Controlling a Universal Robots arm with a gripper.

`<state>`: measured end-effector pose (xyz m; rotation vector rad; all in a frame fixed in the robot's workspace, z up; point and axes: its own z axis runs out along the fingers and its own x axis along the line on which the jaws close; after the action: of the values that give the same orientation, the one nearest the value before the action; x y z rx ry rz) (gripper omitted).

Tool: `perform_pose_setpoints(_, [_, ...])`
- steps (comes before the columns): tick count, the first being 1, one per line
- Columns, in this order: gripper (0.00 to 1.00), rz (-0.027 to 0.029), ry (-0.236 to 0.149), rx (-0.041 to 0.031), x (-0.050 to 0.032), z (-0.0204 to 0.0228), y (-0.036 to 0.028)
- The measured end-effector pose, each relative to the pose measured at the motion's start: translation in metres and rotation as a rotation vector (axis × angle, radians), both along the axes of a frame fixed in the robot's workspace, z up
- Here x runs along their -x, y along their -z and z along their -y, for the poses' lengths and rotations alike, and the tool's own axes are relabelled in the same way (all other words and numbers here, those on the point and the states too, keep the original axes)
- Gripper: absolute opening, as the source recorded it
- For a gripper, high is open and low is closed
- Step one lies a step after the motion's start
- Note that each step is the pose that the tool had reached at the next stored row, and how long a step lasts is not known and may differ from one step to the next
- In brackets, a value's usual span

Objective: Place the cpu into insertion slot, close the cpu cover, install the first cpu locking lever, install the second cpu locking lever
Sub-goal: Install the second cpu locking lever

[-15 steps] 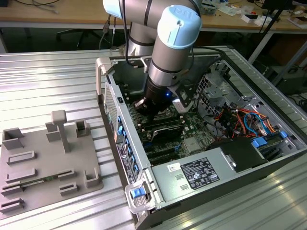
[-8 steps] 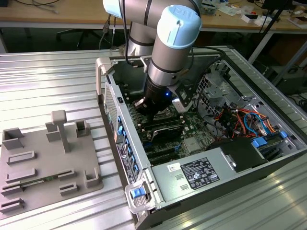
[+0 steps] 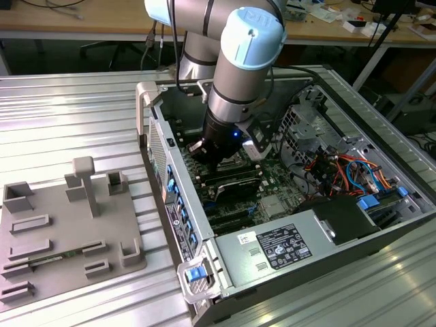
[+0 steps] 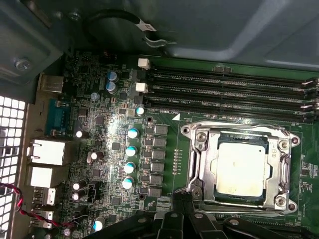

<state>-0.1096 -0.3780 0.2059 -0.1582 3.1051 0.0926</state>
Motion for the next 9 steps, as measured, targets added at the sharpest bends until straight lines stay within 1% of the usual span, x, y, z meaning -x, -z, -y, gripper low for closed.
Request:
perform_pose_setpoints(4, [0.11, 0.0002, -0.007, -0.0028, -0.0001, -0.0006, 0.0010])
perform_pose_setpoints(9, [0.11, 0.0002, -0.012, -0.0030, 0.0000, -0.0014, 0.0028])
